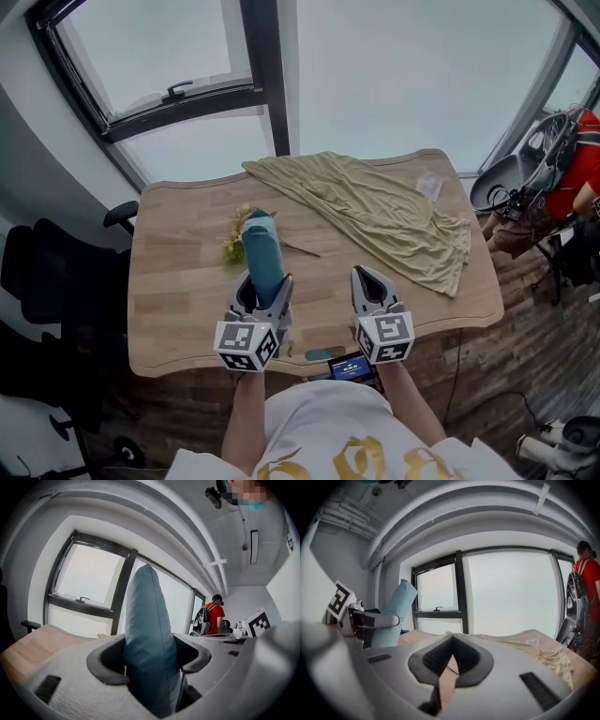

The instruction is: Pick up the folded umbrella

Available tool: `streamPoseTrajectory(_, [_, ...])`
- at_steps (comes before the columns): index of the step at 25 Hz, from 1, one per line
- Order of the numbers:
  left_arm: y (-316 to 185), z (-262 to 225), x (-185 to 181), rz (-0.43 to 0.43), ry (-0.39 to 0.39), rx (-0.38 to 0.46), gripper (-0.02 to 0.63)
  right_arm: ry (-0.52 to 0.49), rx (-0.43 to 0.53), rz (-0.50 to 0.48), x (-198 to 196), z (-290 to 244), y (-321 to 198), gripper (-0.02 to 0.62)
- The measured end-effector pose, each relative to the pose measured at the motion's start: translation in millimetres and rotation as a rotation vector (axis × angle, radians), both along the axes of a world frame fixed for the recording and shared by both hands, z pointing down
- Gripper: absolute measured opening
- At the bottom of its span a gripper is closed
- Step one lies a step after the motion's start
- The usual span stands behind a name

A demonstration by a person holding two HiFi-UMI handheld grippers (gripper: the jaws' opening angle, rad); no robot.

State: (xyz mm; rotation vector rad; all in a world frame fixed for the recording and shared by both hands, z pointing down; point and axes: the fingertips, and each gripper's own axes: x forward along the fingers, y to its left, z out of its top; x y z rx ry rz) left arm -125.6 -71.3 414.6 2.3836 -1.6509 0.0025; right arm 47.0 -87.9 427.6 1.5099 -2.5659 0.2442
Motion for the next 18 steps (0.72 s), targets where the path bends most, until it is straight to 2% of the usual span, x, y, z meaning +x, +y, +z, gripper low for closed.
streamPoseTrajectory(5, [4.4,-0.2,0.8,0.002,0.006,-0.006,0.302,0.013,0.012,-0.021,-3.7,-2.2,8.1,0.011])
streamPoseTrajectory(18, [1.3,7.1,9.1,0.038,-0.008,-0.029,0.301,0.017,-0.030,0.017,4.1,11.9,7.6,0.011])
